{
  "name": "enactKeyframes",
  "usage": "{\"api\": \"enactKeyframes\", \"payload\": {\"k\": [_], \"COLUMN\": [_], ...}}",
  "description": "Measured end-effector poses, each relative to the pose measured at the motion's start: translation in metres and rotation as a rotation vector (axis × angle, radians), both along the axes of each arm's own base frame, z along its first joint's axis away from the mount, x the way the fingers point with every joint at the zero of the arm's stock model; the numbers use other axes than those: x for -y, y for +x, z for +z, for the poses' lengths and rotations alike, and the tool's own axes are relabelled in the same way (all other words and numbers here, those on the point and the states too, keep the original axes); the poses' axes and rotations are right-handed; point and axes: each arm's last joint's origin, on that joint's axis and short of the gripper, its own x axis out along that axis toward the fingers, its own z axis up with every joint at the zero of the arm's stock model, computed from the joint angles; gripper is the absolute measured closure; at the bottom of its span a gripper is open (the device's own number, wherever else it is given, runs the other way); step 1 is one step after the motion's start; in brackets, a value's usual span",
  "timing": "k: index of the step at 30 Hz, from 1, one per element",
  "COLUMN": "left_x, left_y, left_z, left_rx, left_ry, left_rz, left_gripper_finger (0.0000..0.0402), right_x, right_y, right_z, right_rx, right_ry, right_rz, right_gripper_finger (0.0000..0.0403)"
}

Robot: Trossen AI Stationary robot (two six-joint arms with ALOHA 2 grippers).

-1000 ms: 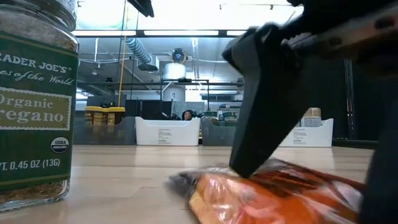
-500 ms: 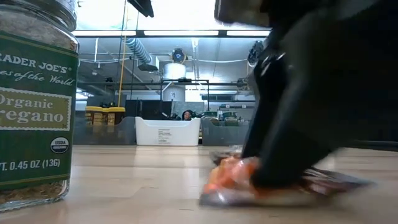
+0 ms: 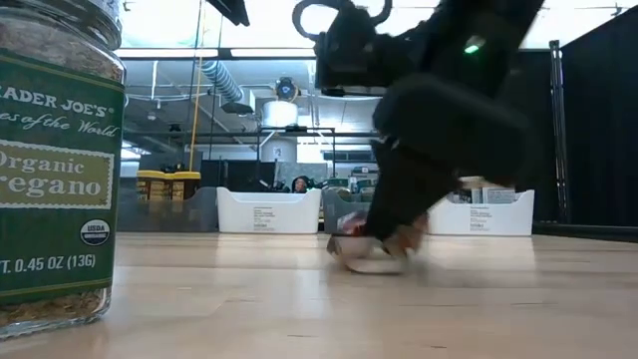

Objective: Sort spices by type
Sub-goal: Put the orange seasoning pack into the left white bin

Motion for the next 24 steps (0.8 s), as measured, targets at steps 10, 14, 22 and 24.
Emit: {"api": "enactKeyframes", "payload": {"k": [10,14,22,24], "left_x": [-0.001,-0.003,-0.008,-0.010], "left_y": [-0.001,-0.004,-0.009,-0.010], "left_z": [0.000,0.001,0.002,0.002], "left_rx": [-0.016,-0.060,-0.083,-0.082], "left_ry": [0.023,0.080,0.104,0.107], "left_rz": [0.032,0.127,0.182,0.194], "left_gripper_finger": [0.0055,0.0055,0.0055,0.0055], "right_x": [0.092,0.148,0.253,0.276], "right_y": [0.024,0.046,0.066,0.062], "right_z": [0.045,0.069,0.097,0.099], "right_rx": [0.083,0.266,0.628,0.648], "right_ry": [-0.203,-0.224,-0.182,-0.182], "right_rz": [-0.087,-0.163,-0.302,-0.334], "right_gripper_finger": [0.0378,0.0378,0.0378,0.0378]}}
